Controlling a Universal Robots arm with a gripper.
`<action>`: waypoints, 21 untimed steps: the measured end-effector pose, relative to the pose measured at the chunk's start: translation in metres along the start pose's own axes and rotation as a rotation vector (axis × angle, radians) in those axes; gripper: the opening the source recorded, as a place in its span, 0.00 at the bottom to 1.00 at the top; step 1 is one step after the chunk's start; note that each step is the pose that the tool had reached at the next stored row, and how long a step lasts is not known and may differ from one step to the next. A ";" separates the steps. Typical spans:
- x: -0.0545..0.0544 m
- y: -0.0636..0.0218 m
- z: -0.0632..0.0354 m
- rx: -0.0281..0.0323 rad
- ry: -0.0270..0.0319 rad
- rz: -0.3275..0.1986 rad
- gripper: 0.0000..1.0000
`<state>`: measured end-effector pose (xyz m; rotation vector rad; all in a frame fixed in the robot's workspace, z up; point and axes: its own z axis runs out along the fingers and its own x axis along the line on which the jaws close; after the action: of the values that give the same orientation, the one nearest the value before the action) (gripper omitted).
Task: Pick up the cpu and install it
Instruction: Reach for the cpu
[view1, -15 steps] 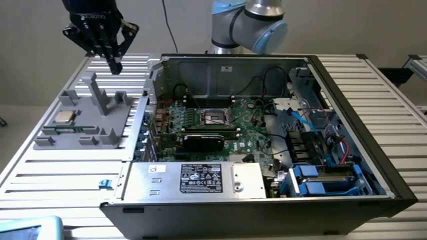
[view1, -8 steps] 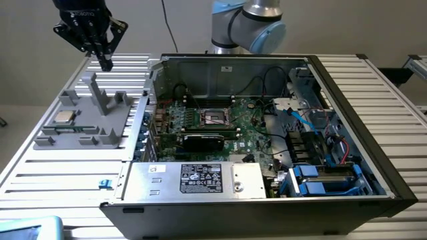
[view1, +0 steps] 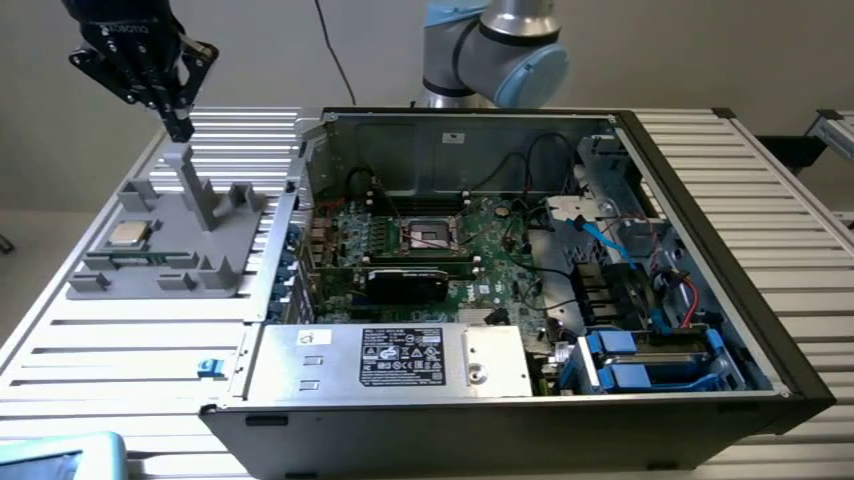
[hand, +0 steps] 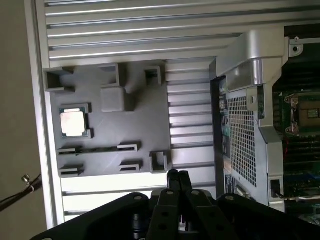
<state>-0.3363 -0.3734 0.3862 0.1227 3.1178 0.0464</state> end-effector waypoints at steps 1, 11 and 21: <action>0.004 0.0001 0.0004 0.0000 0.0001 0.000 0.11; 0.051 0.0029 0.0067 0.0001 0.0006 0.000 0.11; 0.092 0.0210 0.0125 0.0001 0.0007 0.000 0.11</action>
<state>-0.4259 -0.3449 0.3725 0.1226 3.1185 0.0462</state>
